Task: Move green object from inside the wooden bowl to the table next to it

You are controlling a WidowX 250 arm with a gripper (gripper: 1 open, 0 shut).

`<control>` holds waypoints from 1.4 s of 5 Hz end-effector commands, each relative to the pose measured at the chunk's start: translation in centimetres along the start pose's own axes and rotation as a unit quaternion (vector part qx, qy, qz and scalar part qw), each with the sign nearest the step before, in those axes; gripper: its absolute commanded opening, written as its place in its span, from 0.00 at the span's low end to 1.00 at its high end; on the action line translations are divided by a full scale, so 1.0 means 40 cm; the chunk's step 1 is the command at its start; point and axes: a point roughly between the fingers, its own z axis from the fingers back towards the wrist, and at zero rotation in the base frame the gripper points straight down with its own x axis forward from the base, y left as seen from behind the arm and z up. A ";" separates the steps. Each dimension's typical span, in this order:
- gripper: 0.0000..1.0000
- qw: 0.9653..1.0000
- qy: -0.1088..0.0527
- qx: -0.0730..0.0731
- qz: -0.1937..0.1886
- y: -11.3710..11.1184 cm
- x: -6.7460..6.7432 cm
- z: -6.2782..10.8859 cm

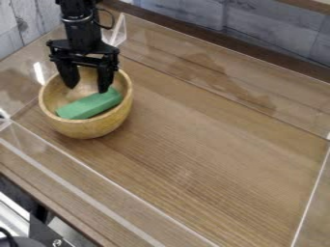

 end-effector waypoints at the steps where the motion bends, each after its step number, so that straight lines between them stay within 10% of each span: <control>1: 1.00 1.000 -0.016 0.006 0.014 -0.002 0.005 0.008; 5: 1.00 0.999 -0.015 0.013 -0.042 0.009 0.027 -0.127; 7: 1.00 1.000 -0.003 0.018 0.013 0.062 0.033 -0.176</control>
